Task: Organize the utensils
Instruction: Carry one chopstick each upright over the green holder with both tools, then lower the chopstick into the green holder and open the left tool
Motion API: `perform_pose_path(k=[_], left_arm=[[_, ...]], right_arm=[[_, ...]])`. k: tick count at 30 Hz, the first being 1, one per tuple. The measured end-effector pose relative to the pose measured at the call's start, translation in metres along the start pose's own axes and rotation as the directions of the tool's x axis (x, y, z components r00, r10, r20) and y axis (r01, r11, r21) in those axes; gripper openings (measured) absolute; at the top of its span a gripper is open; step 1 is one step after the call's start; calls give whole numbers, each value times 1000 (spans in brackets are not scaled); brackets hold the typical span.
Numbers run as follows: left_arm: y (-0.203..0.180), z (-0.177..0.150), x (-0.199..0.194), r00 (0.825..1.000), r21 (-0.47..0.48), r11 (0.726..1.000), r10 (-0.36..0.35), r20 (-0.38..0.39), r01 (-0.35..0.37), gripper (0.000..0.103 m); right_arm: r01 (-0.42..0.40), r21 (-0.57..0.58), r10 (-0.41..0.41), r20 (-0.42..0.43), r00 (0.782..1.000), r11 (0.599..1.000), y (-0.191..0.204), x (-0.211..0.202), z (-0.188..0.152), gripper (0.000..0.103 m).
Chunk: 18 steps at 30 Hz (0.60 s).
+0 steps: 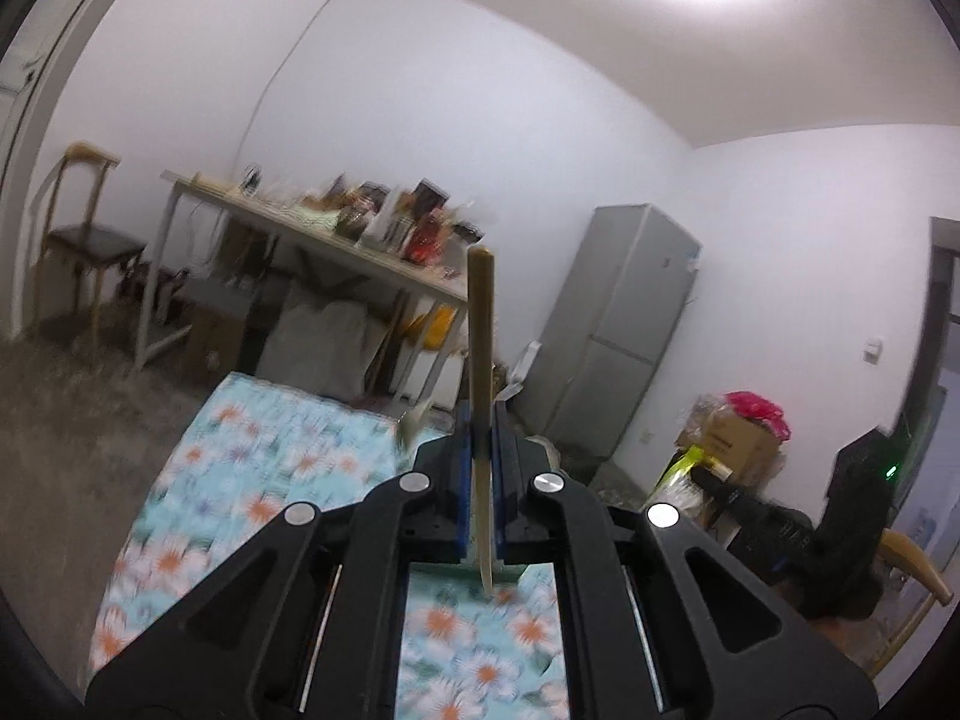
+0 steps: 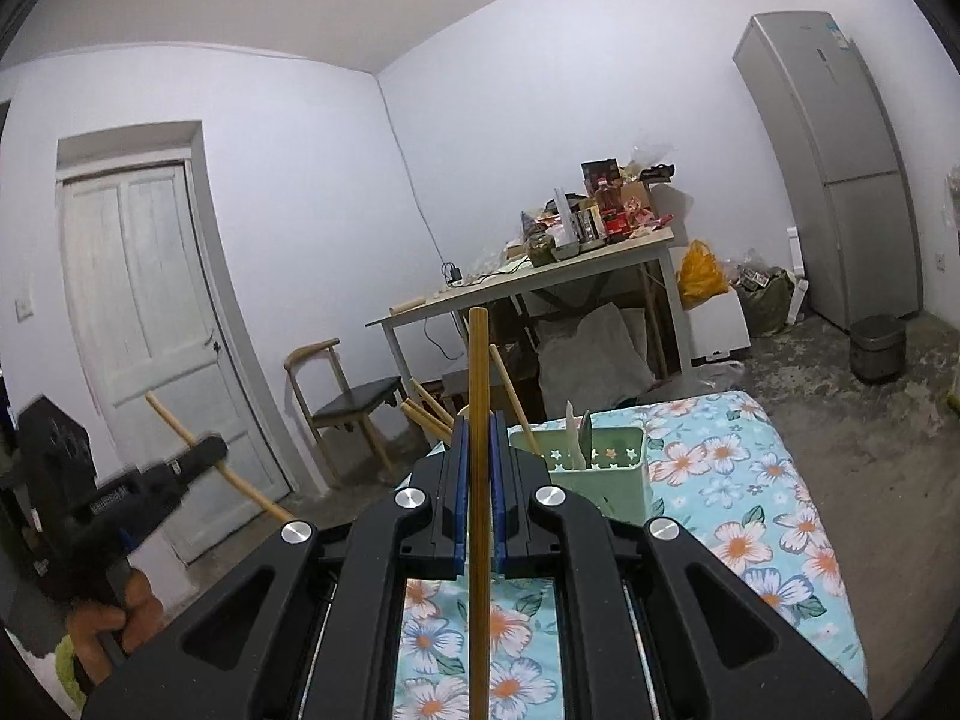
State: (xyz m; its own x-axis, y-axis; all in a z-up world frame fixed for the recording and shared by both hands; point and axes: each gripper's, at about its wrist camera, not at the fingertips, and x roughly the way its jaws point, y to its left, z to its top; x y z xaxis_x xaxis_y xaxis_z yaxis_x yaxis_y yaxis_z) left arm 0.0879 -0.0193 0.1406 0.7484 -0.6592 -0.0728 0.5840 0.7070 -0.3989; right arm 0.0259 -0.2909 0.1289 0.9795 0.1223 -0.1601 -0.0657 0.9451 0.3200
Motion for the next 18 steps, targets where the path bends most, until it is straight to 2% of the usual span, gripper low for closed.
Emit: perform_pose_path(k=[5,11,18], left_arm=[[-27,25,9,996,54,996,-72,56,69,4],[-53,46,42,990,123,988,-109,93,97,4],[-57,37,111,998,154,986,-66,-7,66,4]], right_arm=[[-16,10,16,16,1000,1000,-2,0,3,7],[-42,38,42,23,999,998,-12,5,3,7],[-57,68,55,22,998,996,-26,11,2,7]])
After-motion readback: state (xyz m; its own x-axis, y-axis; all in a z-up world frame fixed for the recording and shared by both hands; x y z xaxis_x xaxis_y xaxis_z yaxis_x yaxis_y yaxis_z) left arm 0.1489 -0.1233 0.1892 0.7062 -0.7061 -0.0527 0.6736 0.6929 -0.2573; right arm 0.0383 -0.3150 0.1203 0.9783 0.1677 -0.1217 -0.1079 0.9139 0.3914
